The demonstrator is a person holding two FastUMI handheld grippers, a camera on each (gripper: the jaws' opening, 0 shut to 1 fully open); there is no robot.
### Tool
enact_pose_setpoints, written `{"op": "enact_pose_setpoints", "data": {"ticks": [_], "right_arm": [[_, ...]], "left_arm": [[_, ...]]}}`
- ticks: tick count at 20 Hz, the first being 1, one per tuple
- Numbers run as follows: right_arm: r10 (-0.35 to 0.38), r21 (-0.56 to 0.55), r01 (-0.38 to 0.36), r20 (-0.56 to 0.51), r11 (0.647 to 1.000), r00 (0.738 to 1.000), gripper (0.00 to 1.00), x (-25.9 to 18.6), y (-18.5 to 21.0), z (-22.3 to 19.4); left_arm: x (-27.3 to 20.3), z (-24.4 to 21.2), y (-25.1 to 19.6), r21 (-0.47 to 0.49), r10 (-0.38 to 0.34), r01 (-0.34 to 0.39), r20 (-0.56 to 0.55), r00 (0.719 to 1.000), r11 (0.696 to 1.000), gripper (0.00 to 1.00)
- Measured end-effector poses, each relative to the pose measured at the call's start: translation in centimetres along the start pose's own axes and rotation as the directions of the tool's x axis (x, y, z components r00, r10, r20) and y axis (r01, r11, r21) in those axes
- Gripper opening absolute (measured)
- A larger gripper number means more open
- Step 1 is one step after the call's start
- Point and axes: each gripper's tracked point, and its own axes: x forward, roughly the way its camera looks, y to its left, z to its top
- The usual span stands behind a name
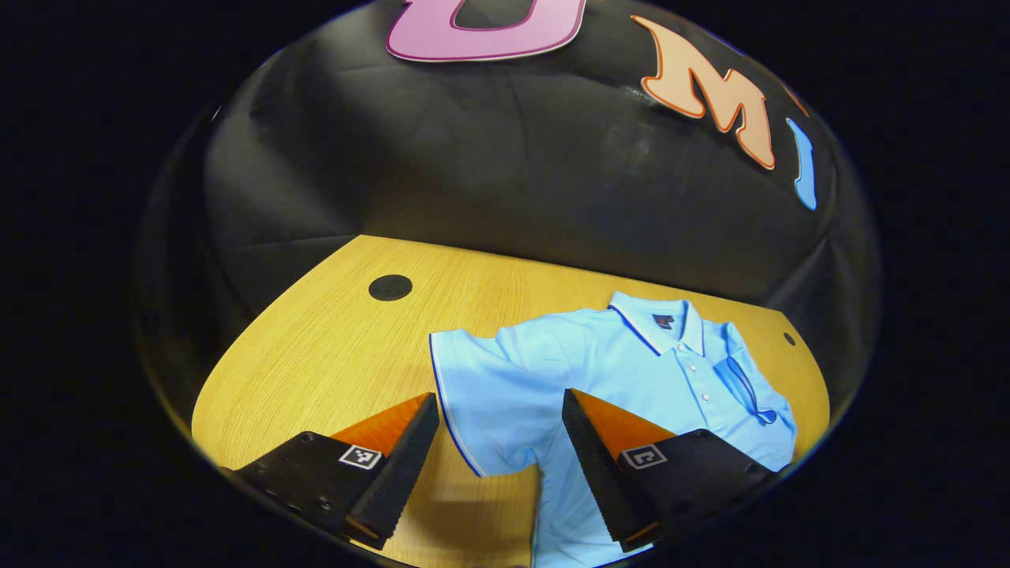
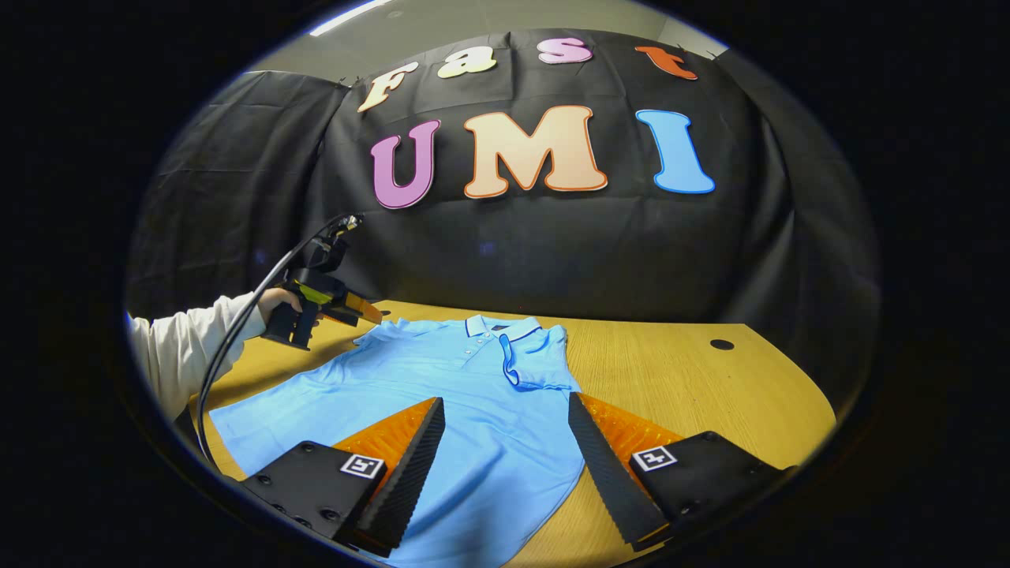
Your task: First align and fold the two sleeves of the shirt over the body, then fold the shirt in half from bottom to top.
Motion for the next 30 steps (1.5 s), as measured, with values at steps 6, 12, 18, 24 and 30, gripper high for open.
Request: {"op": "enact_pose_setpoints", "data": {"ticks": [6, 12, 18, 24, 30], "right_arm": [[-0.006, 0.000, 0.006, 0.007, 1.000, 1.000, 0.98, -0.4, -0.3, 0.4], [0.000, 0.006, 0.000, 0.002, 1.000, 1.000, 0.98, -0.5, 0.0, 0.4], [0.000, -0.001, 0.000, -0.001, 1.000, 1.000, 0.98, -0.5, 0.1, 0.3], [-0.002, -0.006, 0.002, -0.004, 1.000, 1.000, 0.98, -0.5, 0.1, 0.2], [-0.007, -0.010, 0.007, -0.006, 1.000, 1.000, 0.98, -0.5, -0.2, 0.2]], "left_arm": [[1.4, -1.2, 0.6, 0.015, 0.020, -0.019, -0.036, 0.999, 1.000, 0.90], [1.9, -1.8, 1.8, 0.053, 0.042, -0.039, -0.046, 0.998, 0.998, 0.74], [2.1, -1.7, 1.8, 0.042, 0.025, -0.024, -0.028, 0.999, 0.999, 0.27], [2.2, -1.7, 1.4, 0.065, 0.032, -0.029, -0.045, 0.998, 0.997, 0.00], [2.0, -0.9, 0.8, 0.055, 0.034, -0.033, -0.026, 0.999, 0.998, 0.00]]}}
